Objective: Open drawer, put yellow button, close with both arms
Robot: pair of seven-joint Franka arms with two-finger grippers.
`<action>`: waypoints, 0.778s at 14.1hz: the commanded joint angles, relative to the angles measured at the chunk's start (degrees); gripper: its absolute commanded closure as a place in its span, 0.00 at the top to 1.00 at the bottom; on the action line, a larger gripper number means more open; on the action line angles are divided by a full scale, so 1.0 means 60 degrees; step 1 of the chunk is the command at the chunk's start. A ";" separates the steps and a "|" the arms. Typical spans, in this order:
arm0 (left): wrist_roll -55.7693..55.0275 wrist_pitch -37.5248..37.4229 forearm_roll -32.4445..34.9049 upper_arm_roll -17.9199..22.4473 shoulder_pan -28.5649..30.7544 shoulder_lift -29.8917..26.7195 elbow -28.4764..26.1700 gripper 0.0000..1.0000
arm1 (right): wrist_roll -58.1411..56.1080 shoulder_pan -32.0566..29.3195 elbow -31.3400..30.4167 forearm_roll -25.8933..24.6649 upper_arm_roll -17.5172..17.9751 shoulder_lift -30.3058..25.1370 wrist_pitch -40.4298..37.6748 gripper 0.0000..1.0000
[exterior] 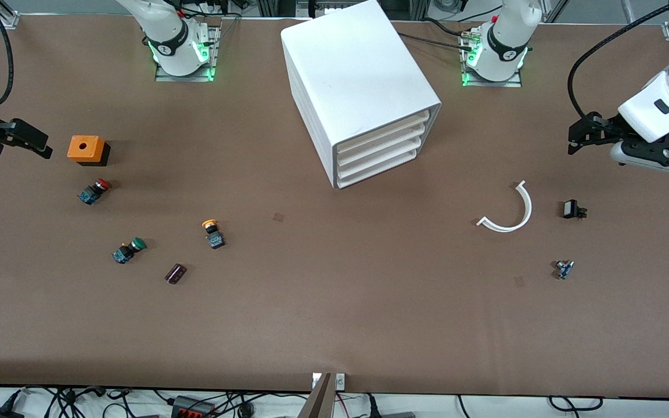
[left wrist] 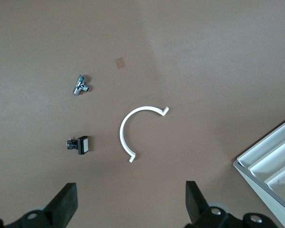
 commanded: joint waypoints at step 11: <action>-0.0768 -0.1133 -0.0021 -0.0174 -0.0085 0.0197 0.0339 1.00 | -0.0084 0.0752 -0.0054 0.0122 0.0100 0.0986 0.0454 1.00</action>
